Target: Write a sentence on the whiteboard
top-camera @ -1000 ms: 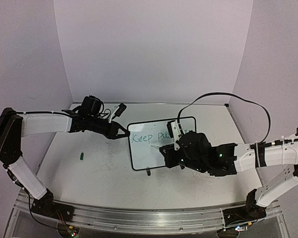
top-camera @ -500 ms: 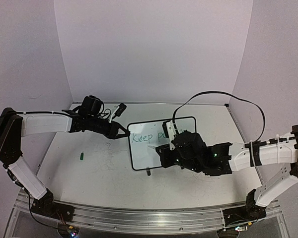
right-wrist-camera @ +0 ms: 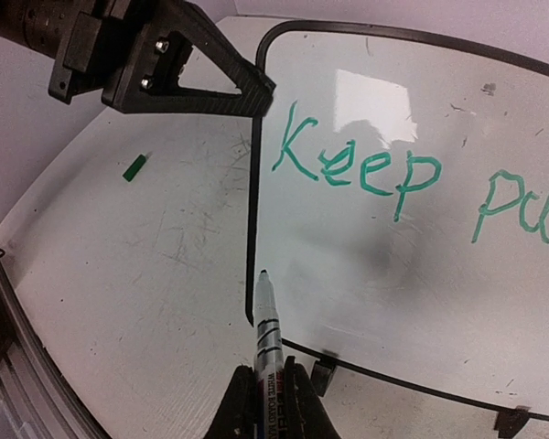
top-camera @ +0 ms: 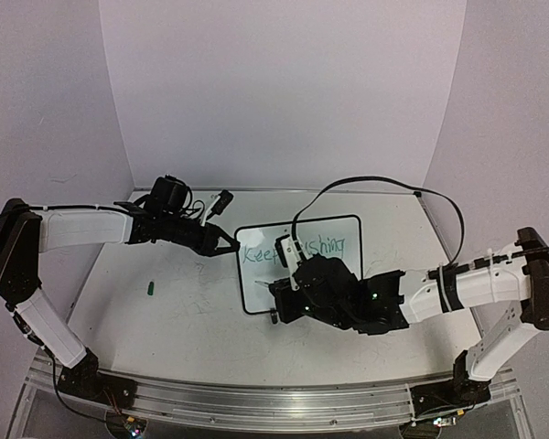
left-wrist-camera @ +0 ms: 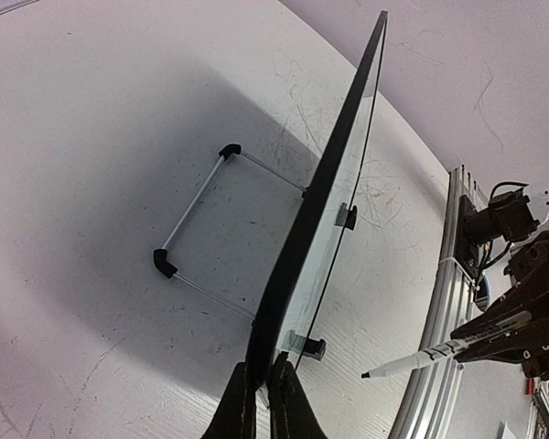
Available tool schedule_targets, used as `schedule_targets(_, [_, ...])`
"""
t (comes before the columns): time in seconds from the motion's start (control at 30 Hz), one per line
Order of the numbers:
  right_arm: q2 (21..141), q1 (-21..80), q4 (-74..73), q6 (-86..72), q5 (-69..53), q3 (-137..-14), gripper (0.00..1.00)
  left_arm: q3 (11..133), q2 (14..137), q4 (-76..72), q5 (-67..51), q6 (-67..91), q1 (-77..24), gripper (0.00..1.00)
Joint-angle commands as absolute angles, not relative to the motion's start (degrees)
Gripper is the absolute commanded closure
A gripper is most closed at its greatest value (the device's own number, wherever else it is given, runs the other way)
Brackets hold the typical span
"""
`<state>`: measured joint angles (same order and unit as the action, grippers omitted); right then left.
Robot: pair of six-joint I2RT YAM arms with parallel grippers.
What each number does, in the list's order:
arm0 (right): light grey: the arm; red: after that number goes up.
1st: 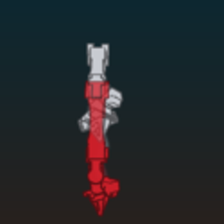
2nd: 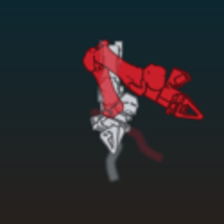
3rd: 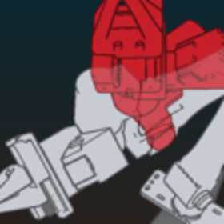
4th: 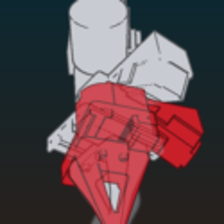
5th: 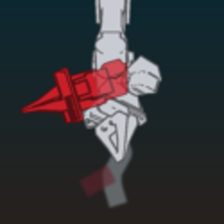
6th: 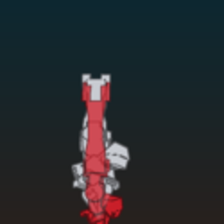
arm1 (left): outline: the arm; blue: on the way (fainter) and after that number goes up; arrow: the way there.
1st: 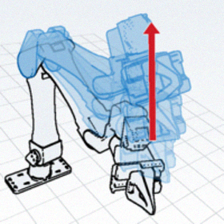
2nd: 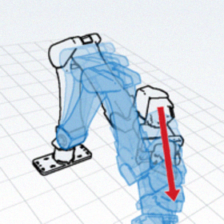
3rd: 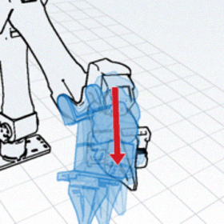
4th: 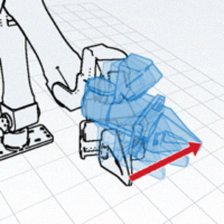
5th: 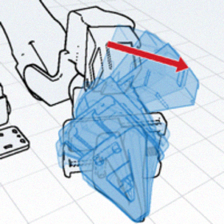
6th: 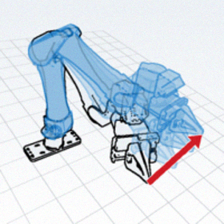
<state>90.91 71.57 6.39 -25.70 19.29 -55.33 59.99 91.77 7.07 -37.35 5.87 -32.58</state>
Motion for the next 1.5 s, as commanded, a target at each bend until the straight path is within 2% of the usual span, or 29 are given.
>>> schedule_targets(0.0, [89.77,71.75,7.04,-27.7,25.39,-55.54,1.0,62.16,90.18,7.65,-33.98,5.1,-32.43,1.0])
schedule_targets(1.47, [98.97,71.98,0.56,-28.75,30.68,-64.58,1.0,62.15,89.95,7.91,-33.63,5.01,-32.43,1.0])
